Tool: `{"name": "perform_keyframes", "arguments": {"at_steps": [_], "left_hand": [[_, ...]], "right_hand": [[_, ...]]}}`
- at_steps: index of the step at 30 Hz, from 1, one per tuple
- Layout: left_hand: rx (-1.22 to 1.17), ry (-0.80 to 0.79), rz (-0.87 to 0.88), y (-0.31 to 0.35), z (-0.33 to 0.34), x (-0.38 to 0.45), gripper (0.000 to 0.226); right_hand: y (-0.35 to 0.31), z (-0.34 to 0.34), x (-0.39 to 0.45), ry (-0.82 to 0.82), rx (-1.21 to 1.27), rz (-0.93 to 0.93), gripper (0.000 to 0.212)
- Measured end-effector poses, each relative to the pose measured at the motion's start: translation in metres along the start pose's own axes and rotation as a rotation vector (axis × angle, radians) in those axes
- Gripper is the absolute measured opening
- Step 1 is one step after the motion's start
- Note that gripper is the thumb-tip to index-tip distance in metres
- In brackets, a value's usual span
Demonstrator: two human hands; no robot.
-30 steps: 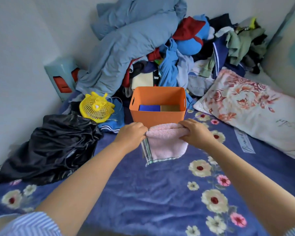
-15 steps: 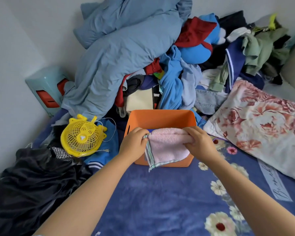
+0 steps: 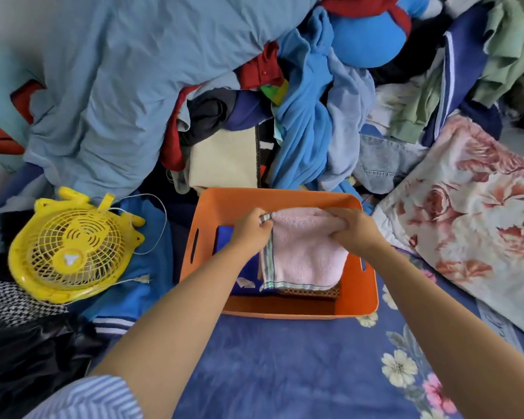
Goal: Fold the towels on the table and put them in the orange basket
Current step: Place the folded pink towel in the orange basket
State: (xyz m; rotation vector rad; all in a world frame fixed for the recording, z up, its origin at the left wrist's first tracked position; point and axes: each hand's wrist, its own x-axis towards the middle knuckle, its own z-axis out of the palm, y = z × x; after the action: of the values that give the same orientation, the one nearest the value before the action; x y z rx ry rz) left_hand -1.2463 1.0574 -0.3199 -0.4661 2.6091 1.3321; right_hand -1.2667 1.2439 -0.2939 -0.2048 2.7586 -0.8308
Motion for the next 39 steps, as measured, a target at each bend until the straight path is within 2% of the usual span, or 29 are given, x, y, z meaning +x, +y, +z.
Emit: {"name": "perform_keyframes", "arguments": {"at_steps": [3,6,9,12,16,19,21,23,25,27,30,37,39], "left_hand": [[0.053,-0.080,-0.096,-0.022,0.034,0.031,0.019],[0.106,-0.186,-0.199,-0.045,0.074,0.065,0.029],[0.175,-0.215,-0.256,-0.064,0.103,0.094,0.033],[0.207,-0.165,-0.267,-0.074,0.121,0.120,0.032],[0.131,-0.091,-0.229,-0.081,0.141,0.141,0.029],[-0.024,0.028,-0.257,-0.086,0.153,0.136,0.033],[-0.025,0.138,-0.203,-0.092,0.158,0.123,0.040],[0.174,0.206,0.006,-0.099,0.164,0.103,0.044],[0.350,0.243,0.261,-0.105,0.173,0.089,0.042],[0.459,0.142,0.400,-0.112,0.185,0.082,0.043],[0.506,-0.060,0.358,-0.126,0.193,0.089,0.052],[0.580,-0.070,0.299,-0.135,0.206,0.101,0.057],[0.608,-0.088,0.269,-0.132,0.204,0.100,0.057]], "right_hand": [[0.017,0.022,0.032,-0.101,-0.074,0.140,0.024],[0.040,0.056,0.068,-0.143,-0.254,0.340,0.021],[0.059,0.086,0.098,-0.180,-0.290,0.431,0.015],[0.075,0.103,0.118,-0.162,-0.244,0.452,0.016],[0.094,0.121,0.127,0.001,-0.119,0.564,0.029],[0.104,0.139,0.117,0.166,-0.134,0.406,0.036],[0.111,0.152,0.104,0.262,-0.072,0.313,0.042],[0.117,0.166,0.091,0.255,-0.040,0.227,0.048],[0.124,0.173,0.084,0.246,-0.156,0.110,0.050],[0.133,0.176,0.086,0.230,-0.223,0.083,0.049],[0.144,0.183,0.095,0.171,-0.249,0.077,0.047],[0.152,0.194,0.104,0.205,-0.225,0.050,0.045],[0.152,0.192,0.105,0.147,-0.238,0.064,0.047]]}}
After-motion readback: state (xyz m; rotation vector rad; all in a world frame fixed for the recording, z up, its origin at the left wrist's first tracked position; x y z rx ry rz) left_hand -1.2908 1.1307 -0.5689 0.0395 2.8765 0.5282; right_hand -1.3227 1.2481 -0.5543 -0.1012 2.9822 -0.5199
